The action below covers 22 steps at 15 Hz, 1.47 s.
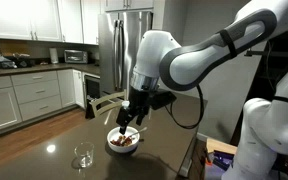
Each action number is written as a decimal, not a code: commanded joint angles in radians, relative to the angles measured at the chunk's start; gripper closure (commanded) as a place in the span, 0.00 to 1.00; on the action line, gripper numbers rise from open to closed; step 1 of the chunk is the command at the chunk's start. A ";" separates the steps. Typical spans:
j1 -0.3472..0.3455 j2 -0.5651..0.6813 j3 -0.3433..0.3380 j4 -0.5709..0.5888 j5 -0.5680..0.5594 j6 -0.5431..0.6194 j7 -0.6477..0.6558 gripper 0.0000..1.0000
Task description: Use the spoon to put the contents in the bowl into the cup, then mix the contents in the bowl
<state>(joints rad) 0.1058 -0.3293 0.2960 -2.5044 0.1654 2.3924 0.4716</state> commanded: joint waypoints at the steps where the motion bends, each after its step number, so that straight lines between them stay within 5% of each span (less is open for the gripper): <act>1: 0.014 0.001 -0.015 0.001 -0.007 -0.002 0.004 0.00; 9: -0.048 0.058 -0.018 0.057 -0.062 0.045 0.137 0.00; 15: -0.093 0.115 -0.111 0.150 -0.037 0.024 0.183 0.00; 22: -0.086 0.134 -0.280 0.116 0.244 0.017 -0.004 0.00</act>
<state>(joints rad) 0.0173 -0.1998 0.0668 -2.3742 0.2847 2.4220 0.5627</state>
